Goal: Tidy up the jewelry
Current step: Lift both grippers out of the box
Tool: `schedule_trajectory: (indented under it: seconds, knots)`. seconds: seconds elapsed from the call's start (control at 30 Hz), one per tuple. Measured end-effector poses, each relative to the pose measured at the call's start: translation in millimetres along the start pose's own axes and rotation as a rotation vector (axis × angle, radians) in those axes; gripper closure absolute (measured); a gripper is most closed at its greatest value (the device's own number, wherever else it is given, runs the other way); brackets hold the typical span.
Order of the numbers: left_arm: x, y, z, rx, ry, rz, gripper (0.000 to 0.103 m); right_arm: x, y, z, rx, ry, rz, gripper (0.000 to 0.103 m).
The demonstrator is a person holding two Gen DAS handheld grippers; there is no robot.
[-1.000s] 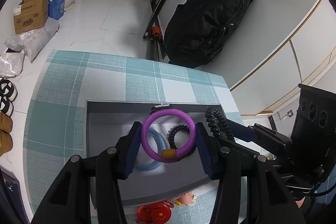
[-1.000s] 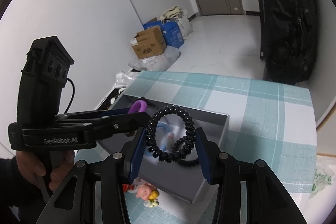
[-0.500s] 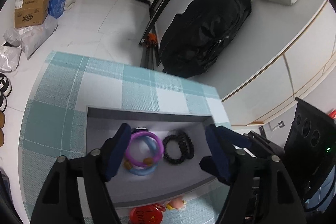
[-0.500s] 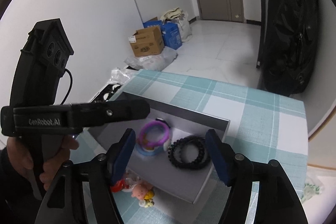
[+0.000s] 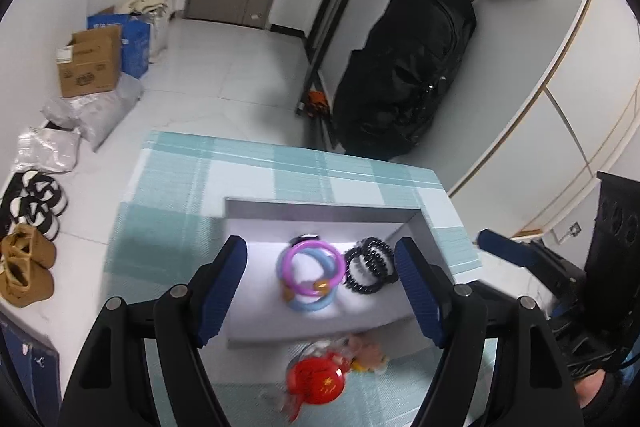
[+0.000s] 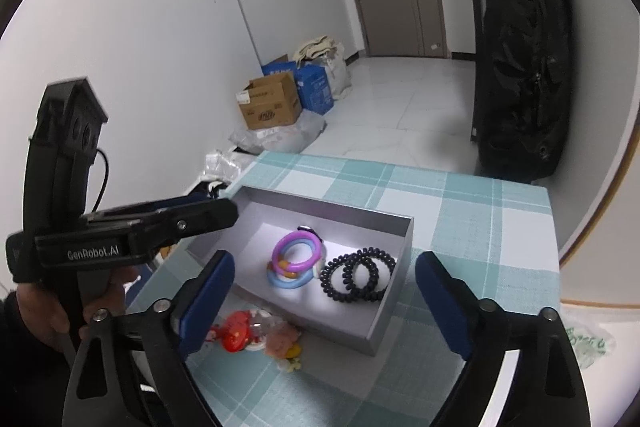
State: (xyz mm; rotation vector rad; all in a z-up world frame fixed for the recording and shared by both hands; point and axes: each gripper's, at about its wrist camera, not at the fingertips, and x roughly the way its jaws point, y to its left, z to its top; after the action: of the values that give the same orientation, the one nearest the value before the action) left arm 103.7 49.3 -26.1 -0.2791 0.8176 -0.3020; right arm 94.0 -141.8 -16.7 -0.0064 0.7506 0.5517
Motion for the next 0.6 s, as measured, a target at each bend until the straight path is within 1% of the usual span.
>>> schedule_trajectory:
  seconds: [0.17, 0.2, 0.27, 0.4, 0.5, 0.6]
  knots:
    - [-10, 6, -13, -0.016, 0.004, 0.044, 0.030, -11, 8, -6, -0.006, -0.020, -0.010, 0.006]
    - [-11, 6, -15, -0.015, 0.007, 0.048, 0.030, -12, 9, -7, -0.006, -0.021, -0.009, 0.006]
    - [-14, 6, -21, -0.012, 0.018, 0.055, 0.030, -17, 11, -13, -0.004, -0.022, -0.011, 0.001]
    - [-17, 6, -31, -0.009, 0.036, 0.065, 0.028, -27, 17, -25, -0.003, -0.025, -0.017, 0.001]
    - [-15, 6, -41, 0.000, 0.068, 0.068, 0.025, -30, 20, -32, -0.008, -0.021, -0.019, 0.000]
    - [-12, 8, -51, 0.001, 0.099, 0.084, 0.025, -32, 25, -35, -0.024, -0.016, -0.024, 0.000]
